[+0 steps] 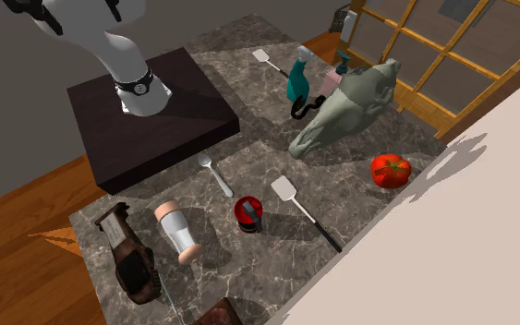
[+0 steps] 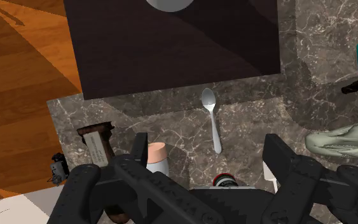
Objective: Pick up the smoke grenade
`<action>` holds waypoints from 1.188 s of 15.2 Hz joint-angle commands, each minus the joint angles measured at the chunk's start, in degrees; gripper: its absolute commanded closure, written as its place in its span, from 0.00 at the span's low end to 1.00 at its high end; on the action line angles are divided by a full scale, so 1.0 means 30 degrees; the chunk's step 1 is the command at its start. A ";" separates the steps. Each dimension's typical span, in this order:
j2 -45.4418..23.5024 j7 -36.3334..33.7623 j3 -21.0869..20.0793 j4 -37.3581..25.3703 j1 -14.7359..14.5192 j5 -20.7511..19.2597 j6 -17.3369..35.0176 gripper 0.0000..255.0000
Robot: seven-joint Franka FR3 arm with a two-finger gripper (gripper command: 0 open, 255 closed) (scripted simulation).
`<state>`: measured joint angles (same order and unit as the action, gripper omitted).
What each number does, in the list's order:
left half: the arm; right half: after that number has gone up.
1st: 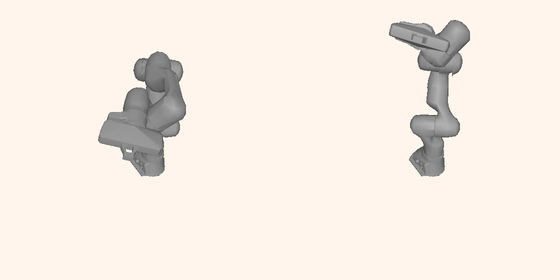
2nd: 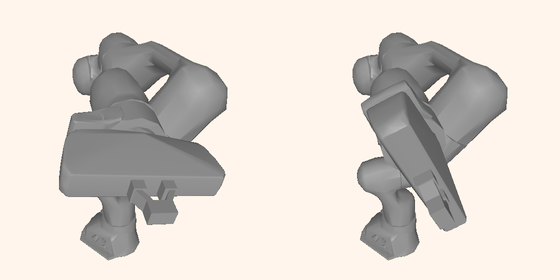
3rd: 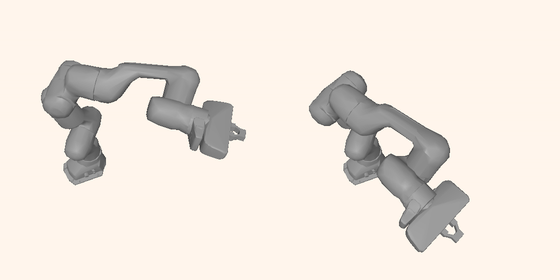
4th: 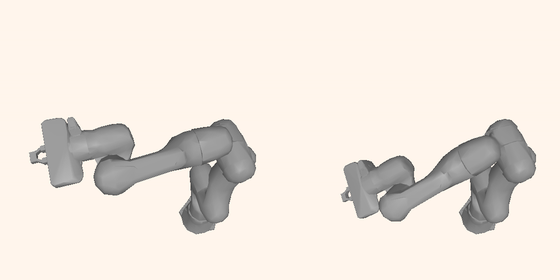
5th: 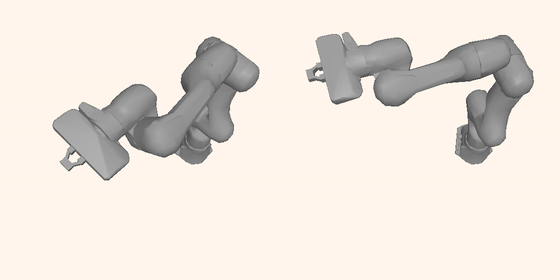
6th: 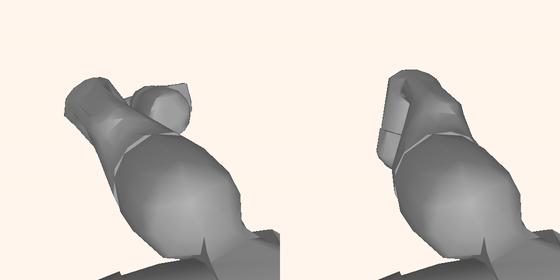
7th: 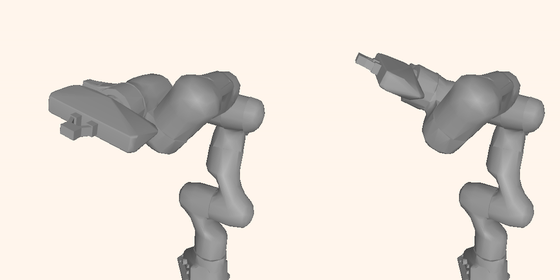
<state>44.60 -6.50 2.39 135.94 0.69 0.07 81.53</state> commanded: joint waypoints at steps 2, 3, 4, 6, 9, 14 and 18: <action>-0.0436 0.0035 -0.0036 0.0198 -0.0070 0.0041 0.0677 0.00; -0.0897 0.0071 -0.0072 0.0370 -0.0141 0.0082 0.1351 0.00; -0.1381 0.0108 -0.0109 0.0514 -0.0212 0.0123 0.2023 0.00; -0.2417 0.0185 -0.0185 0.0721 -0.0352 0.0205 0.3351 0.00; -0.4126 0.0306 -0.0298 0.0825 -0.0568 0.0325 0.5292 0.00; -0.7303 0.0519 -0.0500 0.0446 -0.0910 0.0517 0.8306 0.00; -1.0044 0.0690 -0.0678 -0.0342 -0.1156 0.0648 1.0431 0.00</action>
<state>16.65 -4.42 0.60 135.49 -2.51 1.83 111.03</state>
